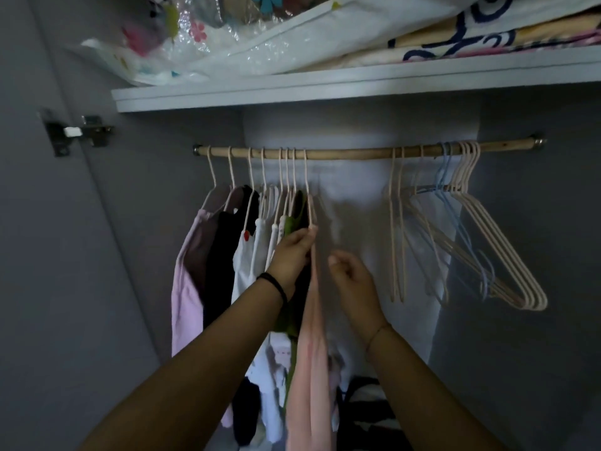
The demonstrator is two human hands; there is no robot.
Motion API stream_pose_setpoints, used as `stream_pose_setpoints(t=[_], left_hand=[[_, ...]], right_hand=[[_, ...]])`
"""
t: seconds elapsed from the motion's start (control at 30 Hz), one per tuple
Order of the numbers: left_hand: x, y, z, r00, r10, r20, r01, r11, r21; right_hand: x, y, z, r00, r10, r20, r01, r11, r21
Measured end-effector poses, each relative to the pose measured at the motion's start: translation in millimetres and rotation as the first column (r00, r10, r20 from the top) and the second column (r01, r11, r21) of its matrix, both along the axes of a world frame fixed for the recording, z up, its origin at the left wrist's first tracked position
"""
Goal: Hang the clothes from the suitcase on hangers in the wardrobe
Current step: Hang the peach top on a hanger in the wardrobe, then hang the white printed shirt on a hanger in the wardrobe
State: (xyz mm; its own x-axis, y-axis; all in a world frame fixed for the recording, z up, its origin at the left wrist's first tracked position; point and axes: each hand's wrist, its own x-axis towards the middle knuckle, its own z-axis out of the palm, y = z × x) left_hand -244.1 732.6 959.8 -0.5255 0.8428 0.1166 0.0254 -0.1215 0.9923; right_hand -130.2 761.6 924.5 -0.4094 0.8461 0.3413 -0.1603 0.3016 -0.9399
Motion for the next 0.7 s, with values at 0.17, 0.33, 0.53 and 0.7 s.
stream_pose_setpoints(t=[0.17,0.33,0.53,0.7], left_hand=[[21,-73,-20,0.998,0.065,-0.017,-0.065,0.998,0.011],[28,-162,-62,0.978,0.191,-0.088,-0.197,0.978,-0.065],[32,-287,-103,0.941,0.321,-0.11,-0.336,0.929,-0.154],[45,-411,-135,0.875,0.48,-0.068,-0.484,0.852,-0.199]], right_hand=[[7,-24,-21,0.998,0.057,0.003,-0.057,0.998,-0.026],[-5,-83,-48,0.974,0.228,0.006,-0.226,0.969,-0.101],[-31,-180,-77,0.917,0.387,0.1,-0.378,0.921,-0.095],[-48,-290,-99,0.83,0.538,0.147,-0.521,0.842,-0.137]])
